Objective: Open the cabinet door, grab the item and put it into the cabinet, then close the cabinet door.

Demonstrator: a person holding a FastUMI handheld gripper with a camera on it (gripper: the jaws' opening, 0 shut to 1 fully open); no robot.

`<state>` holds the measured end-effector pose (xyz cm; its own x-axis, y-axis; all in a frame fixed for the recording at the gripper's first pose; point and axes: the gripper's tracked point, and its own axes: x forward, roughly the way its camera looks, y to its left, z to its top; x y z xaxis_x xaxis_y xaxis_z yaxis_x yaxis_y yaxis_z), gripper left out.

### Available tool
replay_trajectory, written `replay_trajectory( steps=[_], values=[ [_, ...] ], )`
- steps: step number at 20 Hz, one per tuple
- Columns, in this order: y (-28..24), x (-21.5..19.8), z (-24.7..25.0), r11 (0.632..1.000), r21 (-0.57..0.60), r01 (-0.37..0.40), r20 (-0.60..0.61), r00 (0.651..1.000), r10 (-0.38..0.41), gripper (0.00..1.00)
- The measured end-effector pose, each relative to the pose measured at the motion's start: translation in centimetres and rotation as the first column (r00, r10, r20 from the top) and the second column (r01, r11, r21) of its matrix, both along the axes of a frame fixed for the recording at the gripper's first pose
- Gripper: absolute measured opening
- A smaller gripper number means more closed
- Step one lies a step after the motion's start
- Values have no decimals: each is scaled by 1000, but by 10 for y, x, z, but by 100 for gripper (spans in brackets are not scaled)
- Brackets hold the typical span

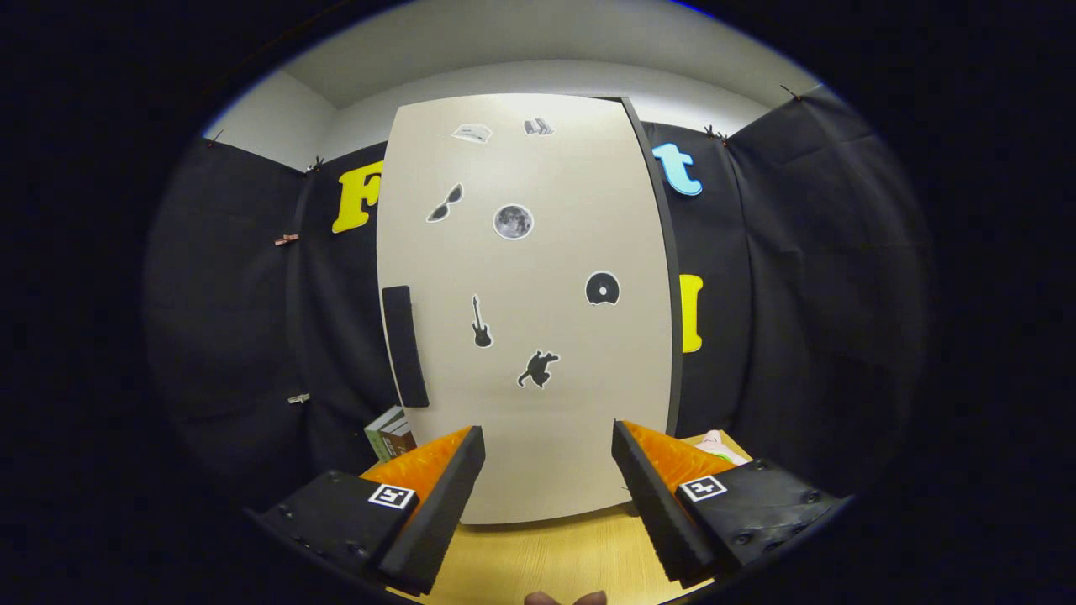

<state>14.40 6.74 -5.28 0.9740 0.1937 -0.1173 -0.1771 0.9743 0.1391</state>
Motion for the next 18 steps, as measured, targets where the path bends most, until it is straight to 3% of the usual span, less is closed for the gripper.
replay_trajectory(
  steps=[18],
  values=[
    [7,3,3,1000,-10,-5,12,1000,5,98]
  ],
)
